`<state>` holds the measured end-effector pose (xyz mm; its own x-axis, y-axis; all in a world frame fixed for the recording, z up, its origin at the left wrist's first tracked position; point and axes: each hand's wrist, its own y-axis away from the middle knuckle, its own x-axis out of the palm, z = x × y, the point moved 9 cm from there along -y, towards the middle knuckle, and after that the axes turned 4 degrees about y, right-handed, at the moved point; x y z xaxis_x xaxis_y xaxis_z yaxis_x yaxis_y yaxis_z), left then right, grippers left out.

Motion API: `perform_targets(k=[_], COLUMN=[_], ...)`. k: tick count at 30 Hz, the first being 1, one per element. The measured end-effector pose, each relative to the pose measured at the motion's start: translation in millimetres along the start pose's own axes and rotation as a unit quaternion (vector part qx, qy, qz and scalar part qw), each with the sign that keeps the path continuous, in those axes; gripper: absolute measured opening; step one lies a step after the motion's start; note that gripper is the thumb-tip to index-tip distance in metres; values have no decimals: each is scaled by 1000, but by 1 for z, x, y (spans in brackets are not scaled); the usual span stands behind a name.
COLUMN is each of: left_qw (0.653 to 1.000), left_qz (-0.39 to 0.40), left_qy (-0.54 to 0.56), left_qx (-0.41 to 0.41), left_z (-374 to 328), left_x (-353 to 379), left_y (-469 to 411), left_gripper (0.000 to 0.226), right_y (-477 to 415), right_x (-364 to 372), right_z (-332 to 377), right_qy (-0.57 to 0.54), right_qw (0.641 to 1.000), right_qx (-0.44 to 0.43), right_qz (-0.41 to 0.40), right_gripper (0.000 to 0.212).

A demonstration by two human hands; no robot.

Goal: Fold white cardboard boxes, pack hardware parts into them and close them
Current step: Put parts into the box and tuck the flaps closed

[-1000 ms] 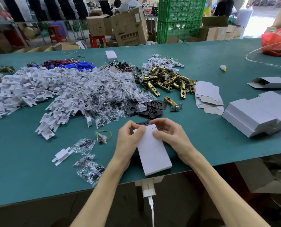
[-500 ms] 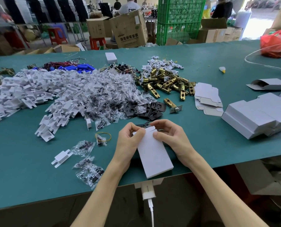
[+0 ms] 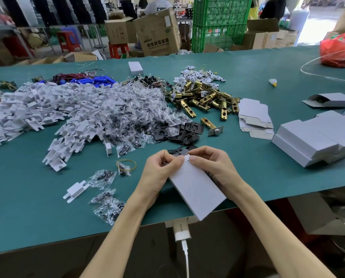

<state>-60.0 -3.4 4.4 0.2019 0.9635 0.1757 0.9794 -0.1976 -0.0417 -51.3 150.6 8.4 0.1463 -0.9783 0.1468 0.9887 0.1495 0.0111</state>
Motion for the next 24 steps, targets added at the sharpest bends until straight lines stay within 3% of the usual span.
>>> perform_targets(k=[7,13,16,24], left_qw=[999,999,1000,999], left_qz=[-17,-30,-18,-16], left_qy=[-19,-20,-12,-7], left_qx=[28,26,21,28], left_z=[-5,-3,-2,-3], left_x=[-1,-5,-3,-3], left_y=[1,1,1,1], left_gripper=[34,22,10,10], right_y=[2,0,-1,-2], right_x=[6,7,7,3], right_z=[2,0,-1,-2], right_qy=[14,49,52,55], right_qw=[999,997,996,998], right_qx=[-4,2,-2,-11], right_qz=[29,55,67,40], right_gripper=[24,32,32,24])
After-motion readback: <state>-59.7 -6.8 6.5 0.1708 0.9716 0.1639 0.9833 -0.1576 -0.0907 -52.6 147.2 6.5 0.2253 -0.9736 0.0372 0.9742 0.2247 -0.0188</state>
